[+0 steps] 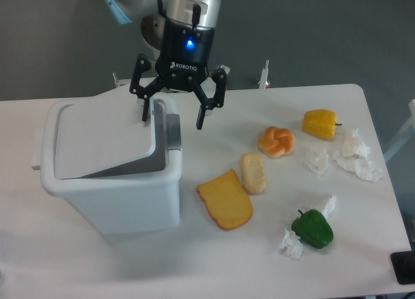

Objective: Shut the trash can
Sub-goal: 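Push the lid forward and down over the can opening, then press the gripper down on the lid until it sits flat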

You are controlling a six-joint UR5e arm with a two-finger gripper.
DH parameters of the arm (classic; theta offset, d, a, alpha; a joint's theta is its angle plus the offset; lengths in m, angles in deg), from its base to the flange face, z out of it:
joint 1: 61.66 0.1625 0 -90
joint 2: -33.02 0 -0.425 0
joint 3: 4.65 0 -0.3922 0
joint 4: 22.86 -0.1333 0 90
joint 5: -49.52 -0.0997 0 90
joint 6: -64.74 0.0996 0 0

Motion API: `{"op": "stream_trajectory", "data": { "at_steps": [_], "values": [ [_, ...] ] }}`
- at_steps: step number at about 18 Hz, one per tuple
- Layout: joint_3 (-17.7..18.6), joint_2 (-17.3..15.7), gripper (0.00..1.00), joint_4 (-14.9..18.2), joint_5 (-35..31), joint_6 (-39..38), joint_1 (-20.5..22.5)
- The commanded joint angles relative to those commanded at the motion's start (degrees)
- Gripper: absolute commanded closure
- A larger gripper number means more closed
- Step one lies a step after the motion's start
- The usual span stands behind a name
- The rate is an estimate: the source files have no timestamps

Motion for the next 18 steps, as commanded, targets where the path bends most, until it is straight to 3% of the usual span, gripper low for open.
{"op": "stream_trajectory", "data": {
  "at_steps": [18],
  "values": [
    [0.44, 2.64, 0.0, 0.09, -0.09, -0.09, 0.26]
  ]
}}
